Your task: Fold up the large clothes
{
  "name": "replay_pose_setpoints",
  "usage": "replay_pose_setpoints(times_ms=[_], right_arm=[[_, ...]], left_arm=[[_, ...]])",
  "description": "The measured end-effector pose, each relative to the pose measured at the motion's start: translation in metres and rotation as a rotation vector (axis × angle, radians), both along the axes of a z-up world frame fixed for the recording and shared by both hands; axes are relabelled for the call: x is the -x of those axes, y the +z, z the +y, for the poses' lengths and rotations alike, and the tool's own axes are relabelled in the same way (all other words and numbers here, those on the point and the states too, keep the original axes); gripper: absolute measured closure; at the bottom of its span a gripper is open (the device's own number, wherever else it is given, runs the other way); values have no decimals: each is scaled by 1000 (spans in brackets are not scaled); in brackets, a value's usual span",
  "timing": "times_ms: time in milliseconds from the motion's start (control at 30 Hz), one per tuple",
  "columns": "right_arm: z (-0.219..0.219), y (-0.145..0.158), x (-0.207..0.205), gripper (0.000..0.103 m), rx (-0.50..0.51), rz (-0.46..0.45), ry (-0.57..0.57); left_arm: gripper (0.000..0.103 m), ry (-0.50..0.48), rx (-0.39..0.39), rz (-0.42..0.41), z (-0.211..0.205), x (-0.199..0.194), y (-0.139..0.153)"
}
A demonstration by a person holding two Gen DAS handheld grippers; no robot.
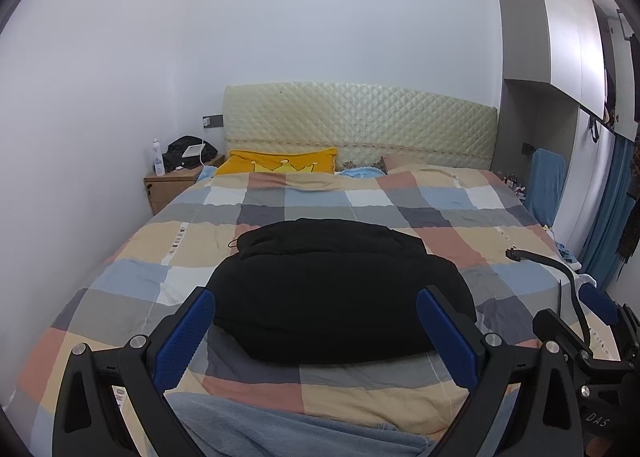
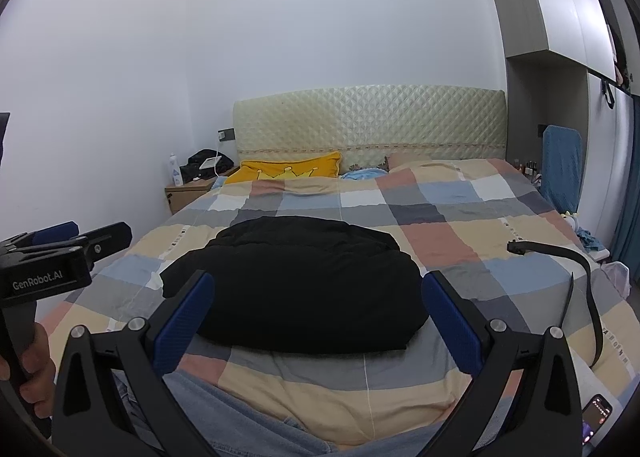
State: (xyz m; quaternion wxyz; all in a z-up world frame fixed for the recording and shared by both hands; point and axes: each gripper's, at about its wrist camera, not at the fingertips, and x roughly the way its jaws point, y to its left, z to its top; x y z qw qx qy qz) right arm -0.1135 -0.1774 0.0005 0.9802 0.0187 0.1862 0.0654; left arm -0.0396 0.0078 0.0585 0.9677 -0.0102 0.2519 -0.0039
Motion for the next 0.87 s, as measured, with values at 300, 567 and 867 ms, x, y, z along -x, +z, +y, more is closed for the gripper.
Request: replay_pose_setpoints(times_ms=[300,567,867], right_arm=[[-1,-2,-2,0,-6,6,-2],[-3,-2,0,0,-12,4,-9],[-4,-2,0,0,-18,10,-9]], left_arm=[[1,-10,-12,16,-10,-4,-5],[1,7,2,16,-5,-5,-6],[1,2,13,31,-2,-11,-11]])
